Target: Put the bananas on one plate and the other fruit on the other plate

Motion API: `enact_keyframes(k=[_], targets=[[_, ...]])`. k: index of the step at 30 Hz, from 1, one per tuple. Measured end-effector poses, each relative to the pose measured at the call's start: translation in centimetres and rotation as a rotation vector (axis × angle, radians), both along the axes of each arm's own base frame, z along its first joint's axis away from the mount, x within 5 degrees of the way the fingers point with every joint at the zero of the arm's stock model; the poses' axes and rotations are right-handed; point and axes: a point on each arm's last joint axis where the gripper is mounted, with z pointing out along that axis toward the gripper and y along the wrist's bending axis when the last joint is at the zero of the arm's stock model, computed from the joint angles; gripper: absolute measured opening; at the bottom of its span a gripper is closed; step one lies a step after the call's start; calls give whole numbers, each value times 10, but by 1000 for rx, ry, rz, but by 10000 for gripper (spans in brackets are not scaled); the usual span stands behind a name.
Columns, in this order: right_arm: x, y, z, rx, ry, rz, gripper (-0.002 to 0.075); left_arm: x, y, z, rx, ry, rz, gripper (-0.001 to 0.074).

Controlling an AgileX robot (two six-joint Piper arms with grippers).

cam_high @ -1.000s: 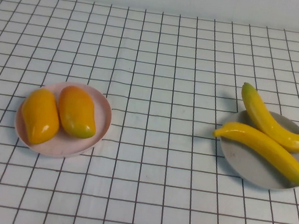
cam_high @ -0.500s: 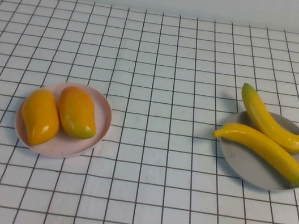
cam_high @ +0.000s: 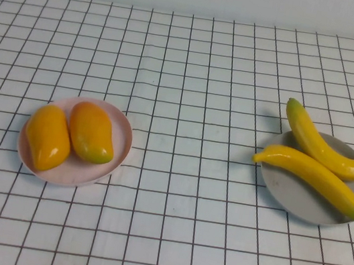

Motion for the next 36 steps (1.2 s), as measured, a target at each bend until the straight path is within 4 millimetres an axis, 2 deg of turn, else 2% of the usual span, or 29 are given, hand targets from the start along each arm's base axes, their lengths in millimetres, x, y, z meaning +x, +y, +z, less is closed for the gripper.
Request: enact_keyframes(k=[7, 9, 12, 16, 21, 25, 36], targets=[[0, -4, 1, -43, -40, -47, -15, 0, 0, 0, 0, 0, 0, -4], [1, -3, 3, 17, -47, -36, -15, 0, 0, 0, 0, 0, 0, -4], [2, 0, -5, 38, 41, -26, -15, 0, 0, 0, 0, 0, 0, -4], [1, -5, -23, 28, 229, -128, -15, 0, 0, 0, 0, 0, 0, -4], [-3, -10, -28, 20, 270, -218, -15, 0, 0, 0, 0, 0, 0, -4], [-4, -10, -35, 30, 343, -219, -15, 0, 0, 0, 0, 0, 0, -4], [-4, -10, -35, 35, 352, -218, -15, 0, 0, 0, 0, 0, 0, -4]])
